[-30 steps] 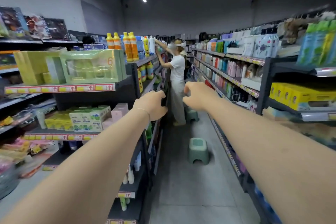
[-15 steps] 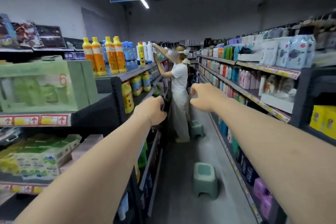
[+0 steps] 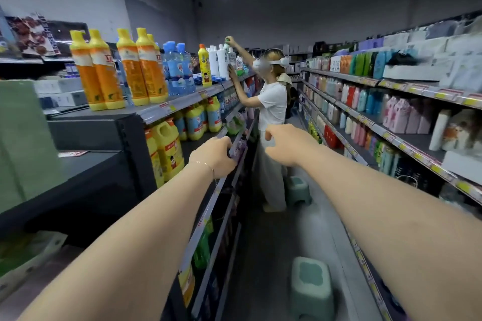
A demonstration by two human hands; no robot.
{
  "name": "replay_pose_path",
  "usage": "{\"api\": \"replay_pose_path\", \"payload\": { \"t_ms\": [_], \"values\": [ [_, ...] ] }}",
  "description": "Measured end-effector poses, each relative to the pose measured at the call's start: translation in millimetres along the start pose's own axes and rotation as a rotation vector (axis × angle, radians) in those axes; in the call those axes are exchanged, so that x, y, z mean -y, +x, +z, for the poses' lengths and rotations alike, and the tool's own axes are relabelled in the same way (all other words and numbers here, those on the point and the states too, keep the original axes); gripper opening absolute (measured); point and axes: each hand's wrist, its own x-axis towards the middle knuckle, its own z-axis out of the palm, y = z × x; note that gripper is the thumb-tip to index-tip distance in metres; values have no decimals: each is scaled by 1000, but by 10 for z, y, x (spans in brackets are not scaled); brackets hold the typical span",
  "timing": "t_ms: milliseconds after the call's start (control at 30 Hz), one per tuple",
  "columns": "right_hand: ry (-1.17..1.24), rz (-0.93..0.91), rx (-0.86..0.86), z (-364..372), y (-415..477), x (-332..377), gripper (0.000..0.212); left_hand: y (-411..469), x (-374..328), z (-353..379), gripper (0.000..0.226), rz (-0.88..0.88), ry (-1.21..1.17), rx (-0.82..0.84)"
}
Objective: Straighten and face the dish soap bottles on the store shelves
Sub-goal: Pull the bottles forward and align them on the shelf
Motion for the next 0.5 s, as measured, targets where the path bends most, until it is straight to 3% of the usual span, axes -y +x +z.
{"api": "replay_pose_path", "payload": {
  "t_ms": [500],
  "values": [
    [-6,-126,20,595,2932,-733,18,2940,612,515,48,-70,47,-37]
  ]
}}
